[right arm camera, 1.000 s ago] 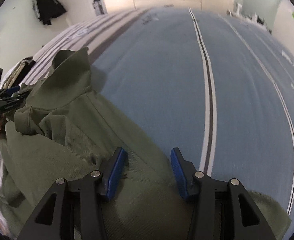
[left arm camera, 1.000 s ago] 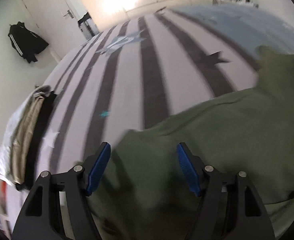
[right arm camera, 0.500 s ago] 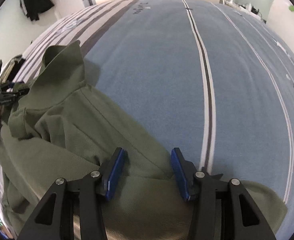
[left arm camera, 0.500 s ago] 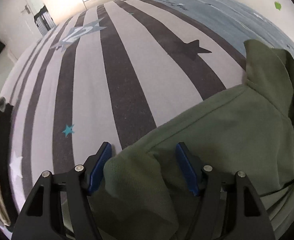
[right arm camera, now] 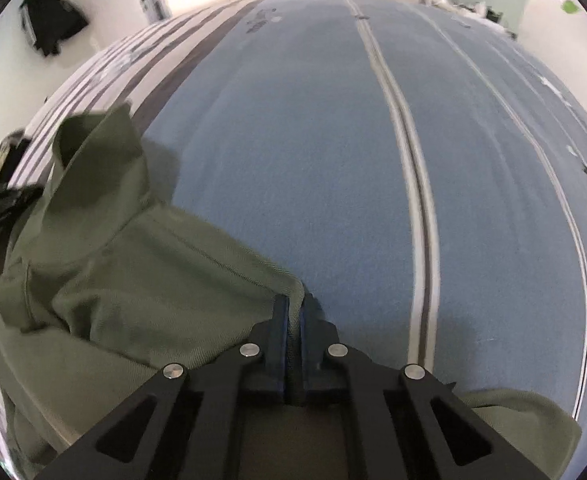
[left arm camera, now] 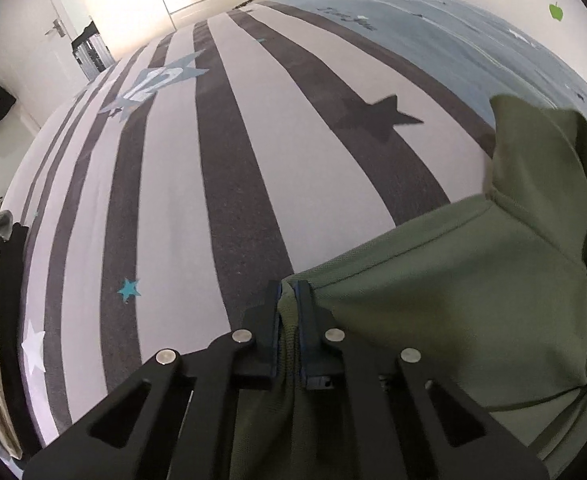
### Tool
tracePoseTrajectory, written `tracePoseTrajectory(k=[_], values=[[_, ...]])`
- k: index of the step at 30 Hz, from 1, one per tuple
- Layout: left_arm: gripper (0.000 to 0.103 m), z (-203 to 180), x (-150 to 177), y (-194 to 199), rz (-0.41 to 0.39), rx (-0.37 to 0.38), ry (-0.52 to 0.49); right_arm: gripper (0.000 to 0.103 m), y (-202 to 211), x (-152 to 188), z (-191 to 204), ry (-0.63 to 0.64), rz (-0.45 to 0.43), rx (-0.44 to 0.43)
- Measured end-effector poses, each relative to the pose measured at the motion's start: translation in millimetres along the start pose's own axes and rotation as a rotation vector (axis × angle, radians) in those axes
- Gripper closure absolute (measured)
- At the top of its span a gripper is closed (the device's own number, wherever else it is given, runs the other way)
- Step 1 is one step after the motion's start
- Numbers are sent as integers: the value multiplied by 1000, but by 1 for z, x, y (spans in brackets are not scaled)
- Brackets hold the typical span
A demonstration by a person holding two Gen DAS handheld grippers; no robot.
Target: Fold clothes
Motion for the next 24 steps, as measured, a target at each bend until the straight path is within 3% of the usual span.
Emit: tracePoseTrajectory(k=[6,12,19,24], values=[[99,8,-31,48,-119,7,47,100,33,-29,-10,-91,-130,22],[99,10,-91,109,-252,2,58,100,84,-72,-16,-87,-245,55],[99,22,-174,205,-415,-26,82,100,180,-135,-30,-77,-427,79],[99,27,-224,305,-524,-57,90,100,296,-191,-49,-77,-572,76]])
Point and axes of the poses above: each gripper's, at about its wrist camera, not at the fingertips, and y roughly against the way its jaws point, z to its left, x to its underside, the point moved 7 cm from there along -y, roughly the way its jaws point, and after that the axes turned 6 degrees about -y, right-handed, at the moved point
